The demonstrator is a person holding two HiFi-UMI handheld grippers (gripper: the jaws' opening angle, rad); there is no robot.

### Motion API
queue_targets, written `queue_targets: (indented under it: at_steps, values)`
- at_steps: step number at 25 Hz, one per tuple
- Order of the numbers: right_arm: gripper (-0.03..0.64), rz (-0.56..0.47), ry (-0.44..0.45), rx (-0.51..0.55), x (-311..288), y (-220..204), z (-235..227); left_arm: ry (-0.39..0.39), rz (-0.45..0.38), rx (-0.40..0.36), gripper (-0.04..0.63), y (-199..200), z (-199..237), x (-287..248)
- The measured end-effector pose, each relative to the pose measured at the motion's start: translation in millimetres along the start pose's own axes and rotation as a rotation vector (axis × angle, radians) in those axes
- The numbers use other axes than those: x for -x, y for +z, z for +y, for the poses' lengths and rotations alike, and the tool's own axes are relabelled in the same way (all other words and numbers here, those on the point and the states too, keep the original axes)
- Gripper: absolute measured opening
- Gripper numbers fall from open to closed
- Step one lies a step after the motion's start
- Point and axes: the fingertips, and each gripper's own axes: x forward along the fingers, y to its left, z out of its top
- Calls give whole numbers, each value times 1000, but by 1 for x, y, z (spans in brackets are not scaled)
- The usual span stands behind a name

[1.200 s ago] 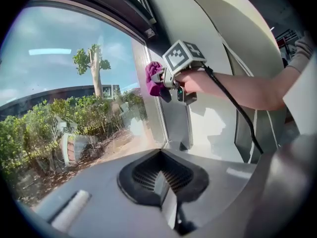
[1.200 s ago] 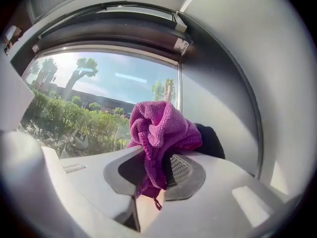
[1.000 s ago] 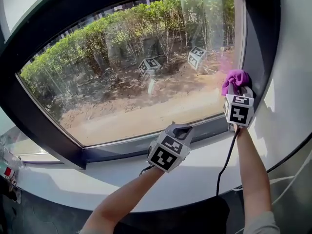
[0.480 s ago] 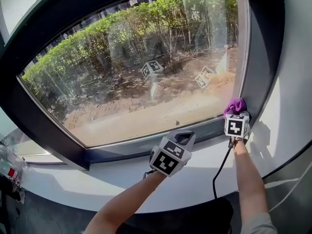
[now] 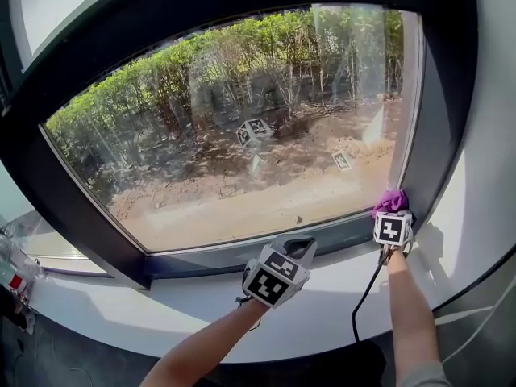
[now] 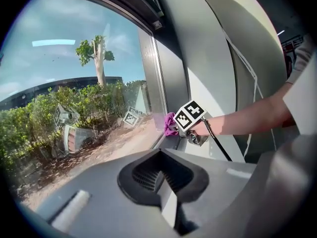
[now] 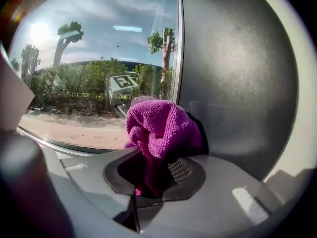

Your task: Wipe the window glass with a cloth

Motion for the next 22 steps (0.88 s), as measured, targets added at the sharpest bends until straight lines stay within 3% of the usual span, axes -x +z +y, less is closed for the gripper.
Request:
queue_targets:
  at_steps: [11, 16, 19, 22]
  values:
    - [106, 28, 14, 54, 2, -1, -2, 42, -21, 24, 0, -8, 16, 33]
    - [106, 41, 32, 20, 7, -2, 1, 53, -28, 37, 0, -16, 18, 43]
    - [106, -2, -6, 73, 17, 16, 0, 55, -38, 36, 0, -12, 21, 46]
    - [106, -110, -26, 83, 41, 51, -2, 52, -52, 29, 0, -3, 25, 45]
